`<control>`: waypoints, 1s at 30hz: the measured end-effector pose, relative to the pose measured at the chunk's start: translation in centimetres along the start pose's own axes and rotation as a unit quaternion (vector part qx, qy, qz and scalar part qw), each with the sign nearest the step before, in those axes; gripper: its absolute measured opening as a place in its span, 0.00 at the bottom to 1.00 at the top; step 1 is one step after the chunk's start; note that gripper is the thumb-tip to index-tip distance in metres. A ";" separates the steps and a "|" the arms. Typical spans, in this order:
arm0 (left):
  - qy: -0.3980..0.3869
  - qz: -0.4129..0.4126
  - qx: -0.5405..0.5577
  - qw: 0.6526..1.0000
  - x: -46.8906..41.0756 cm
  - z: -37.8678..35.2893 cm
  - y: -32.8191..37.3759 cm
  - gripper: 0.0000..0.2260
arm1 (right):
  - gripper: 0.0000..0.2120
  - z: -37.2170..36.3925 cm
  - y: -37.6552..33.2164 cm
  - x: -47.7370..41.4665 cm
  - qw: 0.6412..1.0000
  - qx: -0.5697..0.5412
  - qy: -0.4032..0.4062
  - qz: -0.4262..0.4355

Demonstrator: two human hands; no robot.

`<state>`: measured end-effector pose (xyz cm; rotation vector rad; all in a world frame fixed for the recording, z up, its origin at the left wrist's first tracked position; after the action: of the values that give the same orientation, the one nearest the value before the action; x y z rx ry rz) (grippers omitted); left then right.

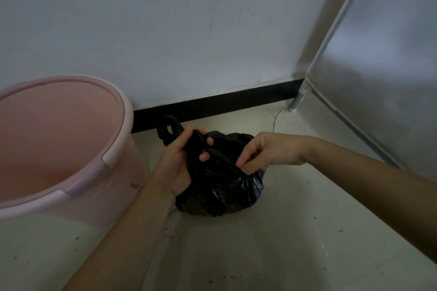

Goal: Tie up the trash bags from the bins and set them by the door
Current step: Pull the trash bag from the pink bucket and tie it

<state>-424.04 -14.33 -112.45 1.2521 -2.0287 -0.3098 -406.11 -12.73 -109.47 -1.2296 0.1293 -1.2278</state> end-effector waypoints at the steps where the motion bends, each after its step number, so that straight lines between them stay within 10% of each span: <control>1: 0.009 -0.006 0.005 1.000 0.0 0.1 0.3 0.12 | 0.08 -0.1 0.3 0.1 1.000 -0.006 -0.021 -0.015; 8: 0.045 0.014 0.007 0.999 -0.1 0.8 0.1 0.17 | 0.08 0.1 2.0 1.0 0.983 -0.101 -0.115 -0.099; 16: -0.037 -0.023 -0.179 0.983 0.5 0.2 0.1 0.15 | 0.09 1.7 2.9 0.3 0.999 0.010 0.000 -0.033; 26: -0.011 -0.093 -0.234 0.968 0.6 -0.7 0.8 0.08 | 0.48 0.2 -2.1 -0.6 0.969 0.117 0.177 0.130; 30: 0.045 -0.068 -0.220 0.972 0.1 0.2 0.8 0.20 | 0.16 1.4 -2.2 -0.5 0.905 0.243 0.250 0.244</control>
<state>-424.78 -14.05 -112.07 1.1014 -1.6781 -0.7122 -406.79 -11.17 -107.50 -0.3883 0.4524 -1.0172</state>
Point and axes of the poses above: each hand's wrist, its own x-axis away from the middle knuckle, its own z-axis out of the back of the hand, y = z × x, the point moved 6 cm from there along -x, towards the middle knuckle, and after that the axes turned 13 degrees about y, right-handed, at the moved point
